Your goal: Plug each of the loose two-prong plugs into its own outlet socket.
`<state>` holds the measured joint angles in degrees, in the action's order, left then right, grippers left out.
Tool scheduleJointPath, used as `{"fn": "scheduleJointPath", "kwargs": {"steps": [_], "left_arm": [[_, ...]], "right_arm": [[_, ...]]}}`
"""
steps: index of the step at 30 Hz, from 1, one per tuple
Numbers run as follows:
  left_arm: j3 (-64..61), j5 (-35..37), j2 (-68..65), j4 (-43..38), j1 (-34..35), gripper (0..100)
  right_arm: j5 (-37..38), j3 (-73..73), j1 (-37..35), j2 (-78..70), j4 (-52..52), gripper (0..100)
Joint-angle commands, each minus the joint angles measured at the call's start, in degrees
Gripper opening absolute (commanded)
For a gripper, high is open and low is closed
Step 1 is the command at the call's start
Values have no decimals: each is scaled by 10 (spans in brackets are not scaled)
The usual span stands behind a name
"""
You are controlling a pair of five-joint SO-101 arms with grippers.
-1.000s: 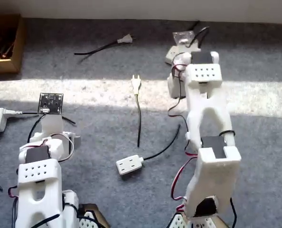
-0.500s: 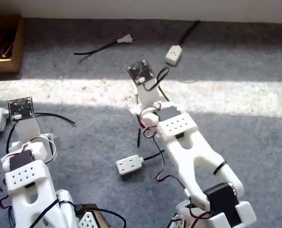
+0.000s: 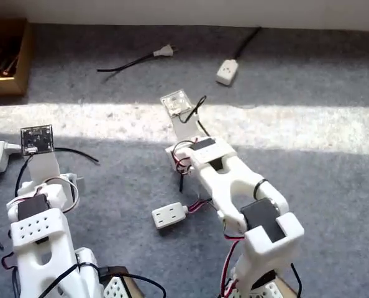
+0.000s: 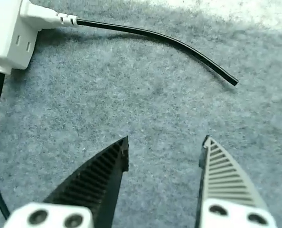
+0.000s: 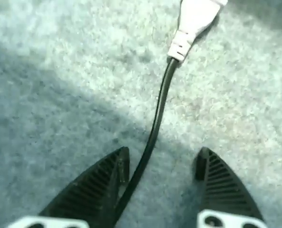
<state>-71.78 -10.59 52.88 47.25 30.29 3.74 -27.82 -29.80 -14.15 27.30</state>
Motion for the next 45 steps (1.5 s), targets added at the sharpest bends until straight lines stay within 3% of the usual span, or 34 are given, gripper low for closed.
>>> {"fn": "scheduleJointPath", "kwargs": {"steps": [1,4,8,18,25,30,33,36,40,45], "left_arm": [[12,-4,3,-7,-7,249],[12,-5,3,-7,-7,249],[11,-5,3,-7,-7,249],[9,-5,3,-7,-7,249],[8,-6,3,-7,-27,249],[0,-7,3,-10,-31,249],[0,-7,3,-10,-31,249],[0,-7,3,-10,-40,249],[0,-7,3,-10,-47,249],[0,-7,-1,-10,-47,249]], "right_arm": [[-6,24,3,-11,-8,231],[-6,22,3,-11,-8,186],[-6,22,4,-11,-7,6],[-2,140,32,-10,243,5],[207,306,134,-10,545,5],[355,440,260,-10,742,5],[423,460,356,9,738,5],[529,373,422,31,737,5],[615,184,458,69,710,6],[679,-59,483,206,599,6]]}}
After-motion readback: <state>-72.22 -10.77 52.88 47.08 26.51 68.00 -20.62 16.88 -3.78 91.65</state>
